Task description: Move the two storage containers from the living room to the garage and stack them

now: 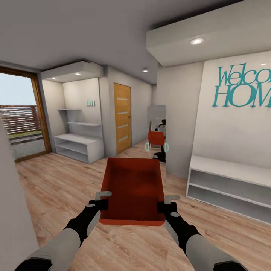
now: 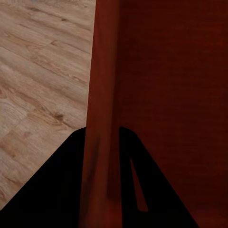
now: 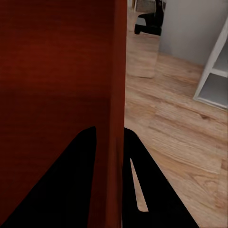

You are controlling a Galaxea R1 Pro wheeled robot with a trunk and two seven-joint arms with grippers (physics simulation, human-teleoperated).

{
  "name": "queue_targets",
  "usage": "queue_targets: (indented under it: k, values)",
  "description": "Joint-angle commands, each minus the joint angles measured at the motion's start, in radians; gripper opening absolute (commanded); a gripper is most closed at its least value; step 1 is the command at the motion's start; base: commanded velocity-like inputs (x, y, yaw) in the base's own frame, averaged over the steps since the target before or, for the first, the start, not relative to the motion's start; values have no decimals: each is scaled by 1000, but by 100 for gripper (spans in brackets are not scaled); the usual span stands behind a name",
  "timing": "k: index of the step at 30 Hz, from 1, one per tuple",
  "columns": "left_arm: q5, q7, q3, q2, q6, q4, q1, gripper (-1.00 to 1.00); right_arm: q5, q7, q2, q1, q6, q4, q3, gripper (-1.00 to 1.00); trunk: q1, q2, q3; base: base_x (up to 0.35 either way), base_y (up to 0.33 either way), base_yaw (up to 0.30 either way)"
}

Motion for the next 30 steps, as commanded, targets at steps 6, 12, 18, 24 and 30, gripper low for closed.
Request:
queue_targets:
  k: [6, 12, 18, 24, 30]
  values:
    - [-16, 62, 27, 2, -19, -5, -1, -100, -4, -50, -26, 0, -2, 3, -13, -100, 1, -1, -1, 322, 0, 0]
    - [-16, 62, 26, 2, -19, -5, -1, -100, -4, -51, -26, 0, -2, 3, -13, -100, 1, -1, -1, 322, 0, 0]
    - [-16, 62, 27, 2, -19, -5, -1, -100, -4, -51, -26, 0, -2, 3, -13, -100, 1, -1, -1, 322, 0, 0]
    - [-16, 62, 27, 2, -19, -5, -1, -100, -6, -60, -25, 0, -2, 3, -13, -100, 1, -1, -1, 322, 0, 0]
    - [-16, 62, 26, 2, -19, -5, -1, -100, -6, -72, -23, 0, -2, 4, -13, -100, 1, -1, -1, 322, 0, 0]
